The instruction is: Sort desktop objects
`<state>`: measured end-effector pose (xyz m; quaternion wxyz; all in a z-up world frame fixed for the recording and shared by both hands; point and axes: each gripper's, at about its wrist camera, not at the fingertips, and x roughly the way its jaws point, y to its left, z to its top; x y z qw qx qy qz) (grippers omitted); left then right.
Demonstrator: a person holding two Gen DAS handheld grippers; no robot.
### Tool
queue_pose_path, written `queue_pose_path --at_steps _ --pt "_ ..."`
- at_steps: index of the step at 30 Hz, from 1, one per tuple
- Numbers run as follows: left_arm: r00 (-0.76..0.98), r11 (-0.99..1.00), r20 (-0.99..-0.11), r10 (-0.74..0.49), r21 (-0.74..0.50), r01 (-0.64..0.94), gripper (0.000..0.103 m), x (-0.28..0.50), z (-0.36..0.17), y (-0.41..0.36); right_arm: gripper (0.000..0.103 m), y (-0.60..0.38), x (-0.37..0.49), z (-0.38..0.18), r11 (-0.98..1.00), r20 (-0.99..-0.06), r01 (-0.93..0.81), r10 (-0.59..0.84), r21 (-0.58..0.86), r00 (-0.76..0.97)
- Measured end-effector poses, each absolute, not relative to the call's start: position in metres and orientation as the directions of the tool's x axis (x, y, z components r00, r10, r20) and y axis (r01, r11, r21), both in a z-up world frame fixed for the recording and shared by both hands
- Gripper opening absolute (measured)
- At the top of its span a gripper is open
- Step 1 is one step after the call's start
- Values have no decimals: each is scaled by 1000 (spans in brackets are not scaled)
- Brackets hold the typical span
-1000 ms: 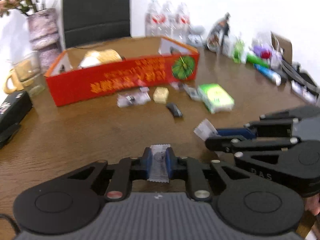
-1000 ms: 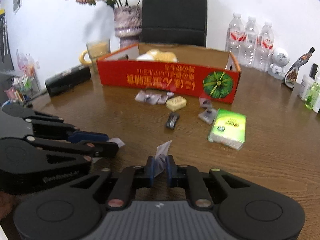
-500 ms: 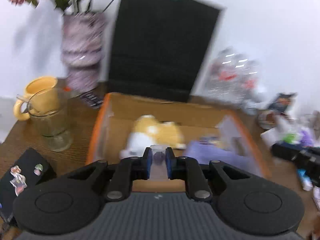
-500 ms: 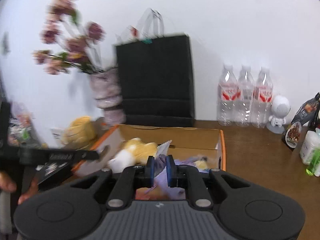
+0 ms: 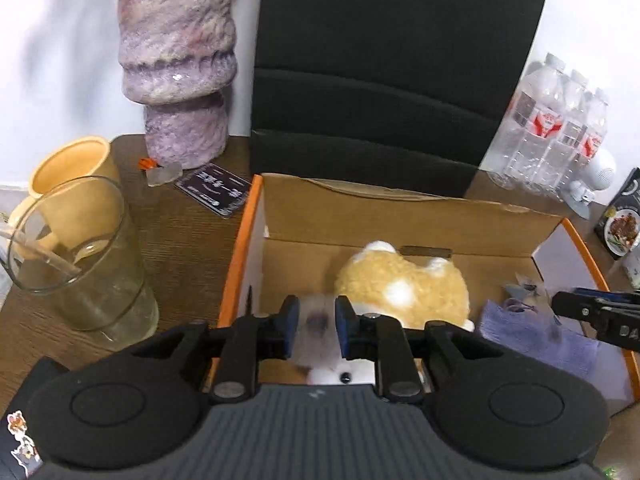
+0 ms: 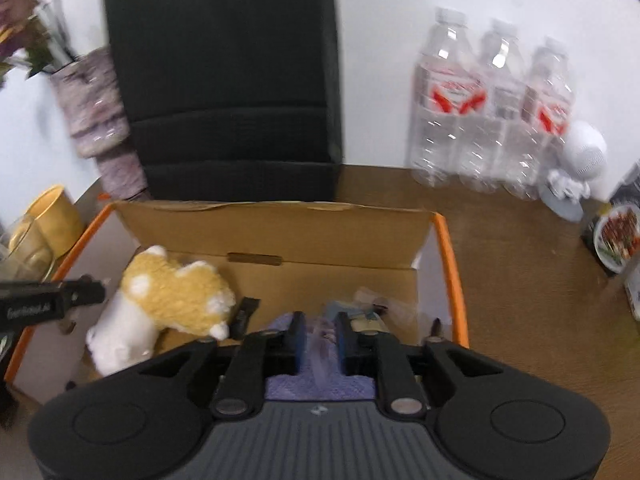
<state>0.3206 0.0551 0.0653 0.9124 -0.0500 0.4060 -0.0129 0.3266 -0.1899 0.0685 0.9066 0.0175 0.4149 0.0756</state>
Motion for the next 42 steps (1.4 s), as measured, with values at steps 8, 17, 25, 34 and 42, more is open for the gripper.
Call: queue_pose_path --at_steps 8,17,25,34,42 --pt "693 996 -719 -61 -93 -9 40 286 92 52 60 -201 279 94 986 -735 -125 165 110 658" --pt "797 999 -603 -34 -17 30 90 149 123 9 74 -206 154 121 970 -668 -198 239 138 705" --pt "822 998 -566 -56 -39 41 103 22 62 -3 84 -212 25 64 975 -606 -174 222 138 764" --pt "780 997 -621 -75 -54 54 103 -9 19 14 90 -203 -1 17 974 -629 -197 222 111 745" --pt "789 996 -610 -76 -14 85 103 -6 10 8 93 -199 1 3 973 -630 -196 228 122 743"
